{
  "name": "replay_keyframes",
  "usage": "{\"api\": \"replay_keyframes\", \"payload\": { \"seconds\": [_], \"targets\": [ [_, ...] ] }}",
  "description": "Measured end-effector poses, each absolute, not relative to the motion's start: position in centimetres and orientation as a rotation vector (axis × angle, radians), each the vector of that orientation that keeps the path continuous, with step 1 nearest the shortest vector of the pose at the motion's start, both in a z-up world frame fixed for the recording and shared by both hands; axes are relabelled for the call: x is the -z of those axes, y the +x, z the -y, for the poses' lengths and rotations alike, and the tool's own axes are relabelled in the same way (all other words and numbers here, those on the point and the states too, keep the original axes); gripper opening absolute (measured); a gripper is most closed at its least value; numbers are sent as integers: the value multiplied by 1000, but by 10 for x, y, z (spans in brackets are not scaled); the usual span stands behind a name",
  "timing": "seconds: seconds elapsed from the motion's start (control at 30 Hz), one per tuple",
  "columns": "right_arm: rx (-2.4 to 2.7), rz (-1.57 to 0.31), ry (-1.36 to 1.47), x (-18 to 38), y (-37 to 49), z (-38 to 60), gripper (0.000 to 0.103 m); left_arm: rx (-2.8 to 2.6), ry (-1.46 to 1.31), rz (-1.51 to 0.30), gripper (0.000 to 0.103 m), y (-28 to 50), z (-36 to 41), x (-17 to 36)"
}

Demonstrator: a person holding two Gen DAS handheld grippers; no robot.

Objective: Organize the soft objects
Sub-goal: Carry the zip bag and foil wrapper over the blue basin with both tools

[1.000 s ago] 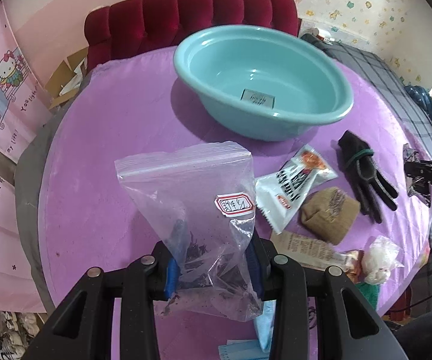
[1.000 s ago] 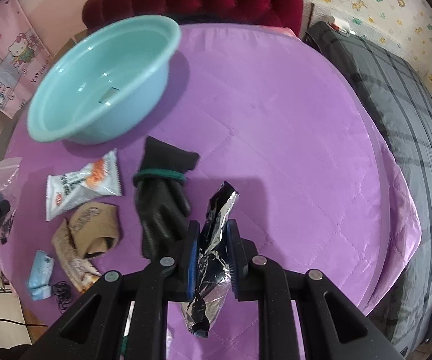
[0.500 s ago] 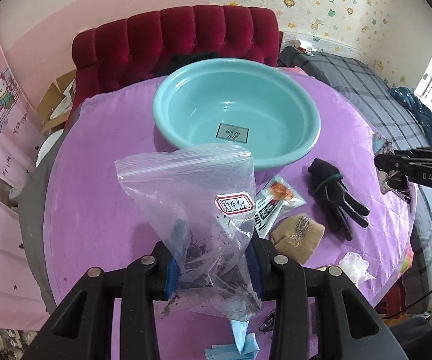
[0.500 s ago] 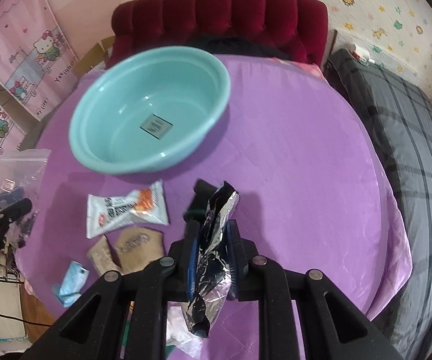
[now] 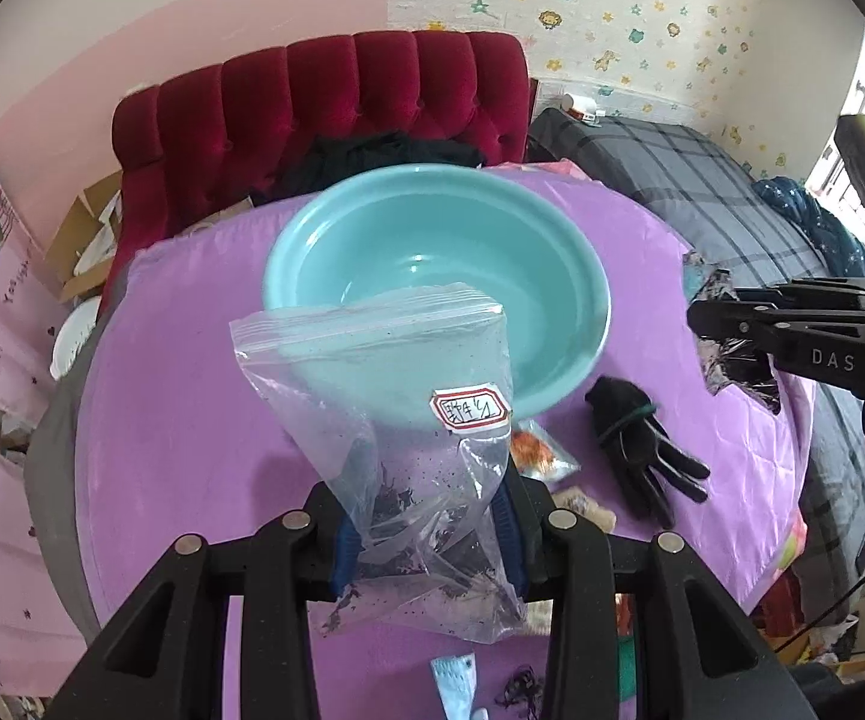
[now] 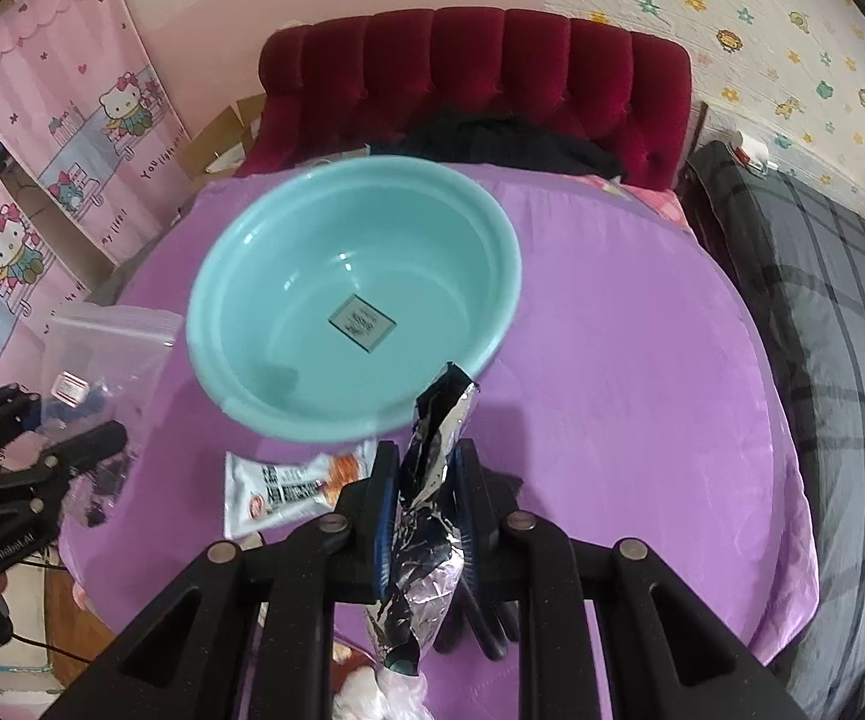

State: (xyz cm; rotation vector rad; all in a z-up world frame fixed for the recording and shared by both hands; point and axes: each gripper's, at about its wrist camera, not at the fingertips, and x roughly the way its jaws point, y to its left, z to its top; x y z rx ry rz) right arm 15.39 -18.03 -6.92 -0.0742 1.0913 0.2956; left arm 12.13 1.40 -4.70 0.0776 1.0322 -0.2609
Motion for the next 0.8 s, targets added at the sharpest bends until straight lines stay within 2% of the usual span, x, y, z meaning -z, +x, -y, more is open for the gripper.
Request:
{"api": "replay_keyframes", "payload": {
  "seconds": [0.47, 0.8],
  "targets": [
    [-349, -1068, -55, 58, 211, 150, 19, 321, 101, -1001, 41, 178, 1, 43],
    [-362, -1053, -20, 71, 254, 134, 20, 337, 81, -1019, 41, 222, 4, 59]
  ]
}}
